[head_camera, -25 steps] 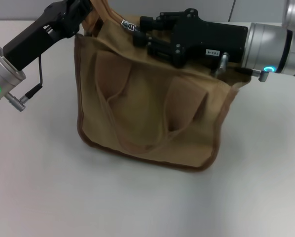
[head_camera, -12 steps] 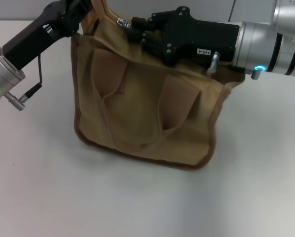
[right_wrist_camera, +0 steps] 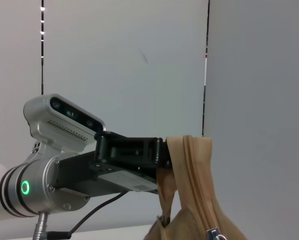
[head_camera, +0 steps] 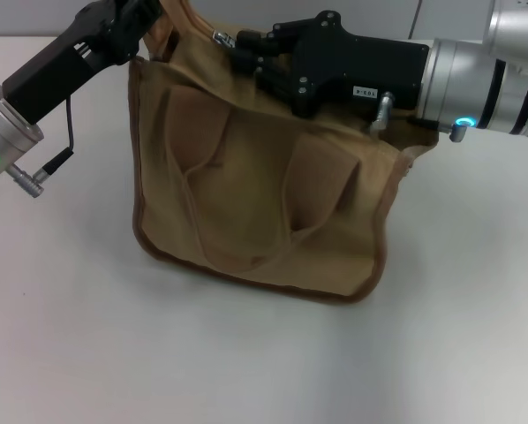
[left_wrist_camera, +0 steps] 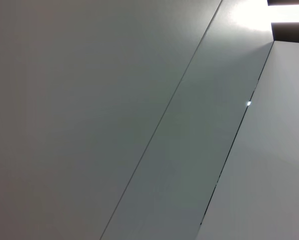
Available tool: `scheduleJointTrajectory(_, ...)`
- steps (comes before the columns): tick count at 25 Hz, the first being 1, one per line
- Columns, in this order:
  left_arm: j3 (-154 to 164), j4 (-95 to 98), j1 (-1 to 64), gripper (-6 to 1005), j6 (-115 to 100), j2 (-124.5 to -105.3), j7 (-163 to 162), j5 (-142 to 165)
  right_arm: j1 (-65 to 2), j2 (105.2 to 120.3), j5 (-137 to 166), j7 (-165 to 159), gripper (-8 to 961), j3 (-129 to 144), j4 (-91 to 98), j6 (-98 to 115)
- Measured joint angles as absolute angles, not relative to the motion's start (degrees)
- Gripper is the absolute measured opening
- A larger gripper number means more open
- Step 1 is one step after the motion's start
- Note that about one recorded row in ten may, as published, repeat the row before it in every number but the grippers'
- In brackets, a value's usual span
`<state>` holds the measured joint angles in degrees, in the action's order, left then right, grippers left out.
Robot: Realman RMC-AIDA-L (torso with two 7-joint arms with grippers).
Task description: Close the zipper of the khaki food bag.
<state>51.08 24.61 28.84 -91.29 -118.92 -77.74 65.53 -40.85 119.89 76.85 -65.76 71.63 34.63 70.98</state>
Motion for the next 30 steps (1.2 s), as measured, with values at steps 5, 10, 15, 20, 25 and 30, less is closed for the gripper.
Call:
scheduleJointTrajectory(5, 51.0, 24.6, 28.6, 87, -91.2, -118.89, -77.6, 65.5, -40.5, 119.88, 76.7, -65.9, 136, 71.6, 34.4, 71.0)
scheduleJointTrajectory(10, 50.9, 24.6, 28.2, 87, -91.2, -118.79, -77.6, 65.3, -39.5, 119.86, 76.7, -66.0, 133, 71.4, 34.6, 71.0)
scheduleJointTrajectory(15, 50.9, 24.6, 27.8, 88, -91.2, -118.72, -77.6, 64.7, -38.6, 119.80, 76.7, -66.1, 129, 71.1, 34.6, 71.2)
scheduleJointTrajectory(20, 50.9, 24.6, 27.7, 89, -91.2, -118.64, -77.5, 64.6, -38.1, 119.79, 75.2, -66.0, 126, 71.2, 34.5, 71.2)
scheduleJointTrajectory(25, 51.0, 24.6, 27.8, 89, -91.2, -118.70, -77.5, 64.5, -37.6, 119.83, 71.5, -62.4, 62, 72.1, 34.5, 71.2)
scheduleJointTrajectory(30, 51.1, 24.6, 27.8, 90, -91.4, -118.73, -77.5, 64.5, -37.5, 119.85, 70.0, -58.7, 16, 72.6, 34.7, 71.3)
